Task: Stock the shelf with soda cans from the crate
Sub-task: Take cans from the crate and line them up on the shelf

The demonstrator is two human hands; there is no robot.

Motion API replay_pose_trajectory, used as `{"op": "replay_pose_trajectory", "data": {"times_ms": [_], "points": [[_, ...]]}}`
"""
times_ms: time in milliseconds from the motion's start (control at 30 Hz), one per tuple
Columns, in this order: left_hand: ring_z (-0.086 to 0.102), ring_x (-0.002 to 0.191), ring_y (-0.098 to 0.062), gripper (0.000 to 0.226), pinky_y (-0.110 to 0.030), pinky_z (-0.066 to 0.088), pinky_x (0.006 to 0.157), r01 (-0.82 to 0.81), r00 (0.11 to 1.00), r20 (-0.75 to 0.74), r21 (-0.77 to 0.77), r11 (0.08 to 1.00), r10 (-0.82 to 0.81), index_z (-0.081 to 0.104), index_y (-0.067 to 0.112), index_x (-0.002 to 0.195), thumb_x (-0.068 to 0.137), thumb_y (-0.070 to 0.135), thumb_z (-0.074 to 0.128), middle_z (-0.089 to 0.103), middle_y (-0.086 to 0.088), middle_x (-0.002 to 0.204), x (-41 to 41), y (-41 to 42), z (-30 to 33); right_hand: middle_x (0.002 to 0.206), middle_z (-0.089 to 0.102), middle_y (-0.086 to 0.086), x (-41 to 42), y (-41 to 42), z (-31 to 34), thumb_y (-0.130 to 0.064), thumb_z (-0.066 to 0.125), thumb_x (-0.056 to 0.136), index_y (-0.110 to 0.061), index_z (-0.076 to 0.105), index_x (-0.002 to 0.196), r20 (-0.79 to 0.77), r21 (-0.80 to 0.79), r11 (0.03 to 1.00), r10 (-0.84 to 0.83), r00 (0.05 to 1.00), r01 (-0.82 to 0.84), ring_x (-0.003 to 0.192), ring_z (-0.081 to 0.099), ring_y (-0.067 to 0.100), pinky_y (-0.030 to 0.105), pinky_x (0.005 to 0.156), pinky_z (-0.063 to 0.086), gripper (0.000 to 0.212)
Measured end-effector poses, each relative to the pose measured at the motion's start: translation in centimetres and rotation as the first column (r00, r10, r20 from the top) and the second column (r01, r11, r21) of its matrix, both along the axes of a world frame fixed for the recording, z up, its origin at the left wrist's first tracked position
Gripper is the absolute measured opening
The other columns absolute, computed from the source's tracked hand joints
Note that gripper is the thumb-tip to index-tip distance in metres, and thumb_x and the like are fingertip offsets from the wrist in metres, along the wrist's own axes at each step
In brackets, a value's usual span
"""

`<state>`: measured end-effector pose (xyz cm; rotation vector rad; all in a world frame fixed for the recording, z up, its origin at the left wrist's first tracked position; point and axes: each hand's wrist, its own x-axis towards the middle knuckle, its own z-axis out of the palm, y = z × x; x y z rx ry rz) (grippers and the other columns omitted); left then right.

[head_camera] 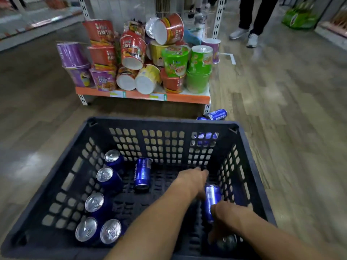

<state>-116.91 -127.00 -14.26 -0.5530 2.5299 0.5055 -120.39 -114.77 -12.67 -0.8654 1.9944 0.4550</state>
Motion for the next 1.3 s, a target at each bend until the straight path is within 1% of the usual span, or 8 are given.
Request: {"op": "replay_pose_trajectory", "data": {"times_ms": [200,400,567,833,1000,1067,1167,1300], "points": [[0.049,0.131,-0.035,0.079,-0.05,0.045,0.105,0.109,0.991,0.076,0.039,0.993,-0.111,0.035,0.017,0.148,0.083,0.03,0.079,0.042,-0.01,0.145,-0.2,1.6,-3.6,0.145,0.048,0.015,0.9,1.2,-0.5,-0.017,0.045,0.103,-0.005,0.043,0.145,-0.081,-0.052,0.992,0.112,0.99,-0.117,0.132,0.048,0.032,0.037,0.106,0.039,0.044],[0.036,0.141,-0.031,0.12,-0.051,0.04,0.111,0.189,0.979,0.08,-0.01,0.982,-0.188,0.016,0.018,0.157,0.065,0.042,0.091,0.023,-0.002,0.158,-1.4,1.0,-4.7,0.145,0.045,0.019,0.9,0.8,-0.2,-0.024,0.055,0.1,-0.004,0.036,0.149,-0.062,0.045,0.962,0.271,0.96,-0.269,0.131,0.048,0.036,0.044,0.107,0.042,0.056],[0.016,0.15,-0.03,0.12,-0.053,0.037,0.113,0.272,0.959,0.103,-0.056,0.961,-0.265,-0.006,0.023,0.16,0.079,0.042,0.08,-0.003,0.001,0.167,-2.5,2.0,-6.2,0.147,0.045,0.019,0.4,0.5,-1.6,-0.021,0.051,0.102,-0.008,0.039,0.148,-0.078,0.067,0.939,0.343,0.936,-0.338,0.131,0.048,0.038,0.048,0.106,0.043,0.05],[0.047,0.124,-0.034,0.089,-0.048,0.05,0.096,0.253,0.967,0.052,-0.171,0.952,-0.248,0.023,0.003,0.146,0.084,0.043,0.073,0.037,-0.015,0.139,-2.6,2.8,-6.6,0.149,0.044,0.013,0.5,0.4,-1.0,-0.019,0.046,0.104,-0.009,0.043,0.147,-0.095,0.011,0.97,0.244,0.965,-0.244,0.137,0.043,0.033,0.041,0.109,0.037,0.044],[0.053,0.12,-0.035,0.115,-0.045,0.046,0.099,0.111,0.991,0.102,-0.274,0.955,-0.086,0.02,0.002,0.151,0.075,0.084,0.048,0.047,-0.02,0.14,-1.3,0.5,-6.5,0.147,0.049,0.011,0.2,0.1,-1.1,-0.017,0.044,0.104,-0.011,0.047,0.144,-0.156,-0.027,0.963,0.262,0.952,-0.27,0.136,0.046,0.031,0.038,0.107,0.04,0.041],[0.045,0.129,-0.037,0.121,-0.049,0.042,0.103,0.14,0.985,0.133,-0.277,0.951,-0.107,0.009,0.013,0.158,0.072,0.09,0.046,0.035,-0.018,0.151,-0.5,-0.5,-6.7,0.146,0.049,0.011,0.2,-0.3,-1.4,-0.015,0.039,0.105,-0.013,0.045,0.145,-0.183,-0.038,0.957,0.276,0.943,-0.288,0.135,0.047,0.03,0.038,0.106,0.041,0.041],[0.031,0.142,-0.034,0.112,-0.053,0.037,0.11,0.263,0.965,0.062,-0.209,0.942,-0.255,0.008,0.026,0.158,0.075,0.077,0.063,0.017,-0.01,0.161,-0.6,-0.6,-7.1,0.148,0.047,0.01,0.1,-0.7,-1.6,-0.014,0.041,0.104,-0.017,0.044,0.145,-0.169,-0.033,0.954,0.29,0.942,-0.299,0.136,0.046,0.029,0.04,0.107,0.04,0.041],[0.044,0.134,-0.031,0.075,-0.052,0.04,0.108,0.499,0.866,0.112,-0.133,0.857,-0.487,0.037,0.023,0.144,0.084,0.044,0.076,0.044,-0.009,0.147,-1.8,0.9,-7.0,0.151,0.041,0.017,-0.3,-0.7,-1.8,-0.01,0.038,0.105,-0.005,0.038,0.148,-0.11,0.017,0.954,0.298,0.948,-0.298,0.139,0.04,0.034,0.044,0.109,0.037,0.044]]}}
